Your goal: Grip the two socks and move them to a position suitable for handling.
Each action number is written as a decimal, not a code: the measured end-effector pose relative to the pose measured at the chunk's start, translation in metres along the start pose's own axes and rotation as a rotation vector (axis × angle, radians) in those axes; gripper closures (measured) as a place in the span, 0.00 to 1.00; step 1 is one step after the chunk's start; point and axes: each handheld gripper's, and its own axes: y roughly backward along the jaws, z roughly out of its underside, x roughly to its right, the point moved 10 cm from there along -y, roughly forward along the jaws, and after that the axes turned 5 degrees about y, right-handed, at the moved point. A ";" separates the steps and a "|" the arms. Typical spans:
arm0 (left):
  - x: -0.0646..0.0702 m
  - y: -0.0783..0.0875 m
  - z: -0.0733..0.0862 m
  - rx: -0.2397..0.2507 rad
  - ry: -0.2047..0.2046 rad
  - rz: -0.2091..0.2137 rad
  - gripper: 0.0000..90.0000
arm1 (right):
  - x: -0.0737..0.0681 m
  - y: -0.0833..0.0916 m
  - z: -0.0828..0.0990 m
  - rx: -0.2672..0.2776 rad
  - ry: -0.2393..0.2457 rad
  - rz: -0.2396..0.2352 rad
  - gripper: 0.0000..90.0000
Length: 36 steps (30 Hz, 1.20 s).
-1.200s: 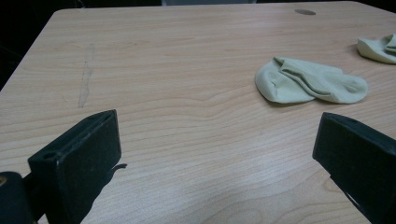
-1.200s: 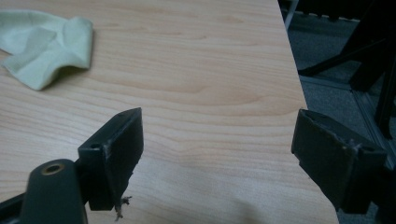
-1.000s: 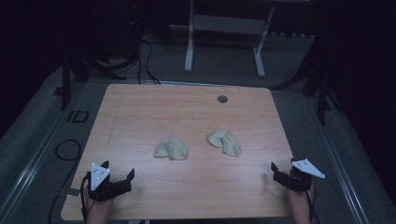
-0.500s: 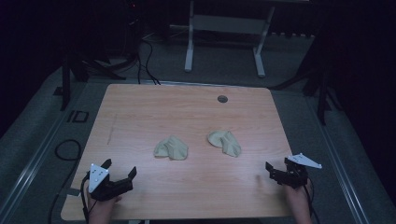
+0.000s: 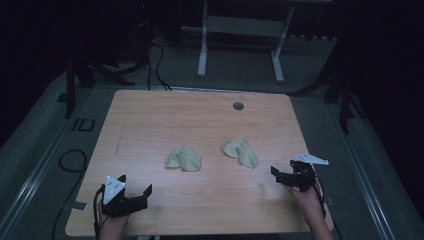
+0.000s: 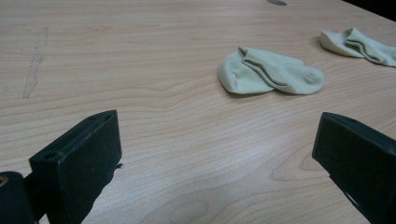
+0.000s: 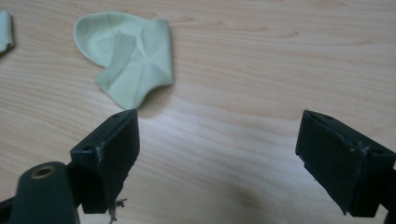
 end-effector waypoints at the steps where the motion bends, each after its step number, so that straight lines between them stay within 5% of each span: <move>1: 0.000 0.000 0.000 0.000 0.000 0.000 0.01 | 0.000 0.000 0.000 0.000 0.000 0.000 0.16; 13: -0.001 0.001 -0.001 0.006 0.022 0.021 0.01 | -0.033 -0.028 -0.033 -0.031 0.069 -0.056 0.22; 19: -0.003 0.002 -0.001 0.012 0.042 0.019 0.01 | -0.046 -0.041 -0.038 -0.053 0.065 -0.085 0.22; 36: 0.000 0.001 0.001 -0.002 0.006 0.016 0.01 | -0.074 -0.079 -0.059 -0.133 0.097 -0.107 0.19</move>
